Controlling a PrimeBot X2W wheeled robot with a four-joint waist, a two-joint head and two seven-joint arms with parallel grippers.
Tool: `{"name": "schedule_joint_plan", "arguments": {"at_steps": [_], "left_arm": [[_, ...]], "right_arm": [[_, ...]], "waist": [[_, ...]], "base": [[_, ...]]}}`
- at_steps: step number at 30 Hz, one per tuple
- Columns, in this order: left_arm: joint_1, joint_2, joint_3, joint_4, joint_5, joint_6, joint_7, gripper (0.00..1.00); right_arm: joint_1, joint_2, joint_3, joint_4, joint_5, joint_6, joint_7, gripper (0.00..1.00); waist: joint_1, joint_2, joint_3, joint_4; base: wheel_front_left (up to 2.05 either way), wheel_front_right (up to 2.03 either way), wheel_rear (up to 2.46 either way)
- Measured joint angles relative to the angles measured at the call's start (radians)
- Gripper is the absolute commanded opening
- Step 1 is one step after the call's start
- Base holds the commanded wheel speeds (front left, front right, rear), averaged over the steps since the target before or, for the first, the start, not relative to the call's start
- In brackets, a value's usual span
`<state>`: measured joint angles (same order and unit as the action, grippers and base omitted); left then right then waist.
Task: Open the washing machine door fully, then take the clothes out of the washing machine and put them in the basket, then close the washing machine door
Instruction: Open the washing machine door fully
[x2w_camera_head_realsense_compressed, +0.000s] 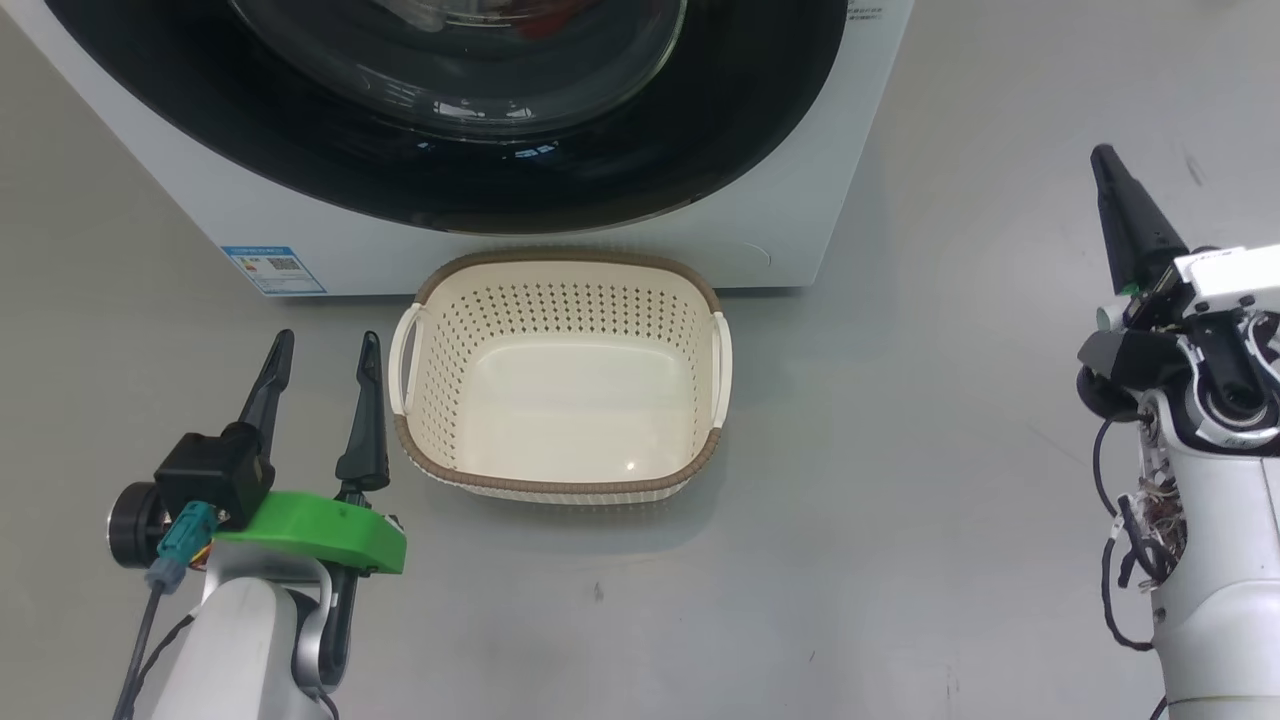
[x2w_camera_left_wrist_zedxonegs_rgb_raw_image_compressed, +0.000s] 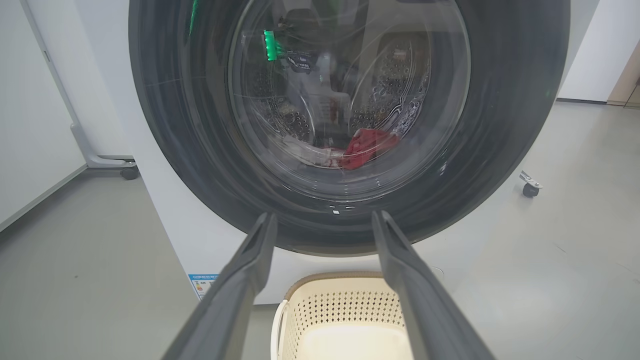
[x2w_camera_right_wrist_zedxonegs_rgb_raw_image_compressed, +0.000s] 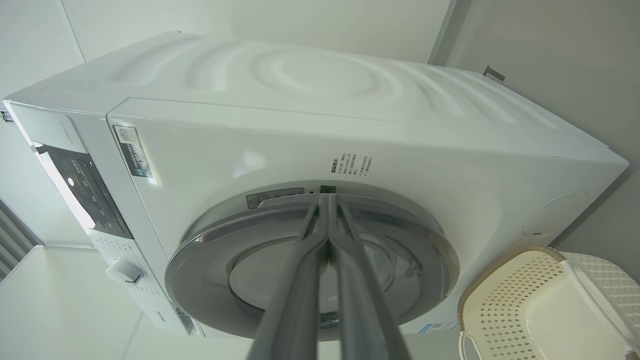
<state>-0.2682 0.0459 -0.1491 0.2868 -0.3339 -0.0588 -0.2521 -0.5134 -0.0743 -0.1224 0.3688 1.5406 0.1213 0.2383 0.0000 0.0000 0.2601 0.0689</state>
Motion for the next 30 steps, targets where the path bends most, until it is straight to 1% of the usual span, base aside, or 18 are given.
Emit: {"name": "schedule_joint_plan", "arguments": {"at_steps": [3, 6, 12, 16, 17, 21, 22, 24, 25, 30], "left_arm": [[-0.012, -0.002, 0.0, -0.005, 0.0, 0.0, 0.0, 1.0], [-0.026, -0.003, 0.0, -0.008, 0.0, 0.0, 0.0, 1.0], [-0.064, -0.01, -0.02, -0.013, 0.002, -0.008, 0.0, 1.0], [-0.078, -0.012, -0.022, -0.016, 0.001, -0.008, 0.0, 1.0], [-0.078, -0.012, -0.022, -0.016, 0.001, -0.008, 0.0, 1.0], [-0.09, -0.013, -0.025, -0.02, 0.001, -0.008, 0.0, 1.0], [-0.092, -0.013, -0.025, -0.021, 0.001, -0.008, 0.0, 1.0], [-0.101, -0.013, -0.028, -0.021, 0.001, -0.008, 0.0, 1.0], [-0.106, -0.014, -0.031, -0.022, 0.001, -0.008, 0.0, 1.0], [-0.124, -0.016, -0.056, -0.03, -0.019, -0.009, 0.0, 1.0]], "right_arm": [[-0.046, -0.023, 0.005, 0.001, 0.011, -0.005, 0.047, 0.0], [-0.095, -0.045, 0.009, 0.001, 0.028, -0.025, 0.089, 0.0], [-0.195, -0.128, 0.006, 0.004, 0.037, -0.065, 0.164, 0.0], [-0.271, -0.145, 0.016, 0.003, 0.044, -0.09, 0.206, 0.0], [-0.271, -0.145, 0.016, 0.003, 0.044, -0.09, 0.206, 0.0], [-0.332, -0.173, 0.027, 0.006, 0.05, -0.116, 0.242, 0.0], [-0.345, -0.179, 0.03, 0.009, 0.05, -0.118, 0.249, 0.0], [-0.37, -0.19, 0.037, 0.013, 0.05, -0.135, 0.267, 0.0], [-0.381, -0.196, 0.041, 0.016, 0.05, -0.137, 0.271, 0.0], [-0.432, -0.225, 0.06, 0.031, 0.04, -0.167, 0.304, 0.0]], "waist": [[0.0, 0.0, 0.027, 0.009], [0.0, 0.0, 0.054, 0.019], [0.0, 0.0, 0.114, 0.049], [0.0001, 0.0, 0.145, 0.07], [0.0001, 0.0, 0.145, 0.07], [0.0001, 0.0, 0.173, 0.091], [0.0001, 0.0, 0.179, 0.096], [0.0001, 0.0, 0.192, 0.106], [0.0001, 0.0, 0.197, 0.112], [0.0001, 0.0, 0.22, 0.142]], "base": [[0.0, 0.0, 0.0], [0.0, 0.0, 0.0], [0.0, 0.0, 0.0], [0.0, 0.0, 0.0], [0.0, 0.0, 0.0], [0.0, 0.0, 0.0], [0.0, 0.0, 0.0], [0.0, 0.0, 0.0], [0.0, 0.0, 0.0], [0.0, 0.0, 0.0]]}}
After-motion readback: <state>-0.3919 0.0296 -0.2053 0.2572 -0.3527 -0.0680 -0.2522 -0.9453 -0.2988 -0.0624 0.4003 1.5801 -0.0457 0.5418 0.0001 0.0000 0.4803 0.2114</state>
